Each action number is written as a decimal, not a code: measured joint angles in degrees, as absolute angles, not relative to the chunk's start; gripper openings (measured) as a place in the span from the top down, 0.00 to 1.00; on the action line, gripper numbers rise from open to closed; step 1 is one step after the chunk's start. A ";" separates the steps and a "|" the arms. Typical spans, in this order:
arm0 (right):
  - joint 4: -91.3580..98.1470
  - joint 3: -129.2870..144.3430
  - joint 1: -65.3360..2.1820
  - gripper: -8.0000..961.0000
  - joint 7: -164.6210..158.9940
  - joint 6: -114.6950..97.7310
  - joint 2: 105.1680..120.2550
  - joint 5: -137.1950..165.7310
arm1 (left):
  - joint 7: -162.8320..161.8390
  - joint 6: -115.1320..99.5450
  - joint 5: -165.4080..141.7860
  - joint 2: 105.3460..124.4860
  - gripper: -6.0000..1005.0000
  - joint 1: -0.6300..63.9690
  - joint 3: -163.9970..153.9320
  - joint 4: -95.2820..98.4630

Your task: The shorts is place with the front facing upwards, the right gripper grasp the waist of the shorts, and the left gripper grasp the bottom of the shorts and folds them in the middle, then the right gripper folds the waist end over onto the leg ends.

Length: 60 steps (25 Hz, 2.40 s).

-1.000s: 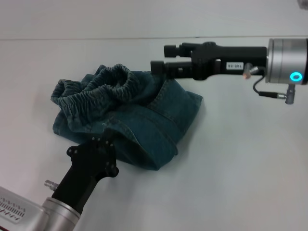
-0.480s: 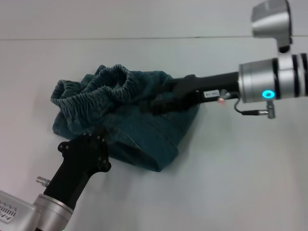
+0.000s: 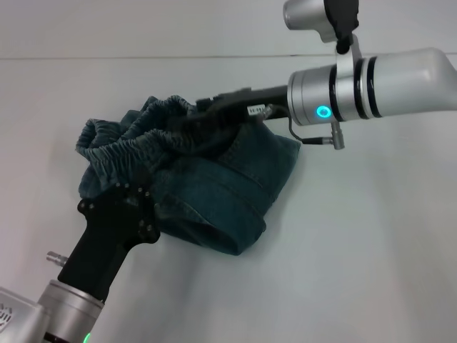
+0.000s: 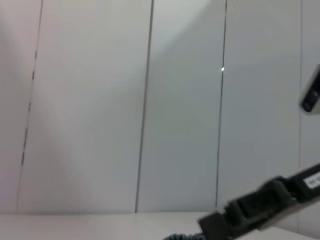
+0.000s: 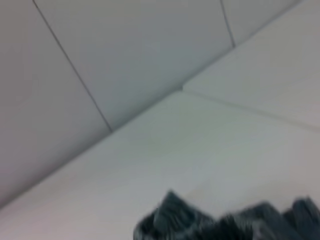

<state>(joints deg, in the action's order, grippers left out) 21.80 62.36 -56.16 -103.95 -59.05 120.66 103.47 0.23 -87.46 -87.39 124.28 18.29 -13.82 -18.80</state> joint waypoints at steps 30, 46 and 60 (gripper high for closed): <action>40.85 46.08 -18.23 0.08 -83.94 -88.86 118.67 82.50 | -13.57 -63.43 -91.09 124.05 0.93 35.29 0.61 -3.03; 45.40 47.05 -18.46 0.06 -81.56 -93.81 119.63 97.43 | -69.85 -93.49 -102.75 124.15 0.66 20.36 -35.69 35.27; 45.44 47.91 -20.29 0.02 -84.23 -91.25 119.62 100.71 | -73.73 -93.85 -108.01 124.10 0.16 19.87 -35.67 37.44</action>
